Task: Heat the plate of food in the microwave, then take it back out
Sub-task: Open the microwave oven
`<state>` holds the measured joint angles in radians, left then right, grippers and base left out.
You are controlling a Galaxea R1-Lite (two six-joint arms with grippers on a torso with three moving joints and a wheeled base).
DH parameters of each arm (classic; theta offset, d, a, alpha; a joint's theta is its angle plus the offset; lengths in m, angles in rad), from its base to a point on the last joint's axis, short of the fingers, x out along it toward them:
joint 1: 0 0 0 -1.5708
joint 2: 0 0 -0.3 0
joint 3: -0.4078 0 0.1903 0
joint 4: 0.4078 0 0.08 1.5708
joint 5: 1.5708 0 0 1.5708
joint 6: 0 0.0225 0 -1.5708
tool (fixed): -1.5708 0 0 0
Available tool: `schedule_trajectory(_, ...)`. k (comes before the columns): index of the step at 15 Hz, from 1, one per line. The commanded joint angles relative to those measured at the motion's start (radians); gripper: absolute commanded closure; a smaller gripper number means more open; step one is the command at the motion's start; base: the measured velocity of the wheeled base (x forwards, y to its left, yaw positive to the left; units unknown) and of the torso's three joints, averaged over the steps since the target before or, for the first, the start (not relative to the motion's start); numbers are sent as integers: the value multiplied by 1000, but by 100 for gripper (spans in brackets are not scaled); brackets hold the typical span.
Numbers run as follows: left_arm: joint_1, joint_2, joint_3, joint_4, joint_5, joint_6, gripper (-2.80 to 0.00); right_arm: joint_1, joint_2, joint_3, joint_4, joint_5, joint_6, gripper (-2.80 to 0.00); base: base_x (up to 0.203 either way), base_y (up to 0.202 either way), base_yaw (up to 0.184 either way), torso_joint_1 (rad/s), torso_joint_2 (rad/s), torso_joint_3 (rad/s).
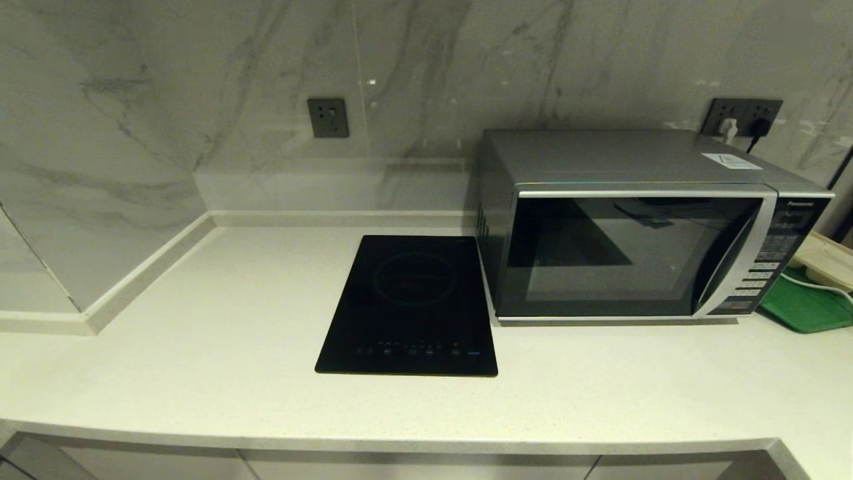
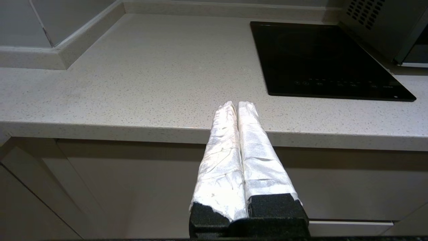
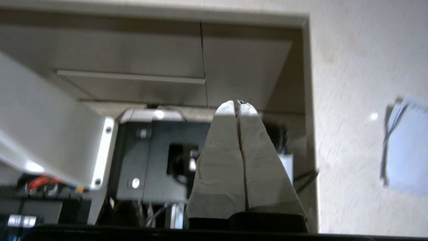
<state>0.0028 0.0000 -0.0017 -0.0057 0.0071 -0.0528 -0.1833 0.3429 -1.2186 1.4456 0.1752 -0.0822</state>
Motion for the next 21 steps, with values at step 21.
schedule_trajectory(21,0,0,0,0,1,-1,0,189,-342,1150,-1283,-215,98,0,0,0,0,0,0,0)
